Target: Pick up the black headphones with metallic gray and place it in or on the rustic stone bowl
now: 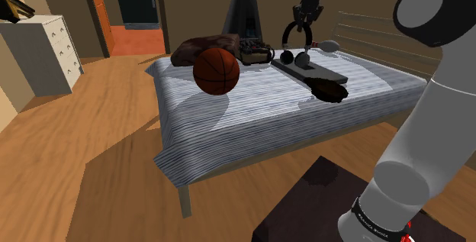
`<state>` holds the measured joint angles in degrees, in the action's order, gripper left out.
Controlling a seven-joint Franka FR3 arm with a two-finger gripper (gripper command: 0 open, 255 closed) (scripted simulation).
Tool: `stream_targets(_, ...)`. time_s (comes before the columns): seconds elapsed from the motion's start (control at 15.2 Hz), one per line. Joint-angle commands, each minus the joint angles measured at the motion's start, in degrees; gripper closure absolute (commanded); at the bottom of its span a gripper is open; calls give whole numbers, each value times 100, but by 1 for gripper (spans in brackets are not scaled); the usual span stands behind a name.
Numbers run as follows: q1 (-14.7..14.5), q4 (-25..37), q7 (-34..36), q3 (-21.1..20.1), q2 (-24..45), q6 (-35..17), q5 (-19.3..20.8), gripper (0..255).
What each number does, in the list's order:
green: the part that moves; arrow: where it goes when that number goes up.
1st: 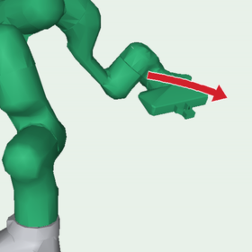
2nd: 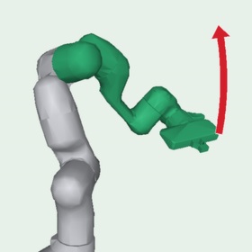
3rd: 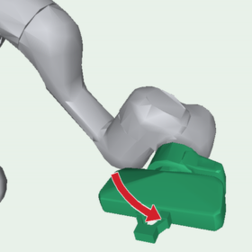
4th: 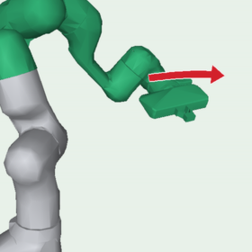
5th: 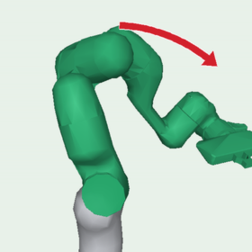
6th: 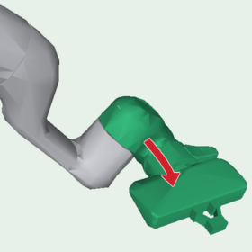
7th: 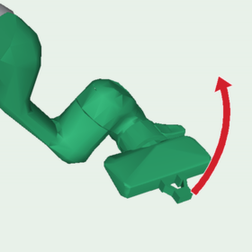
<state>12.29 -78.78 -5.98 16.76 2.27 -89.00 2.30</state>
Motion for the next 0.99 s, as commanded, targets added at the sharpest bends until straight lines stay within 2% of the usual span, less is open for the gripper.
stream_targets(0.0,132,39,-263,120,-57,80,-25,255)
stream_targets(0.46,645,428,-1237,603,8,383,-208,255)
stream_targets(0.92,1343,1346,-2321,1129,509,858,-645,255)
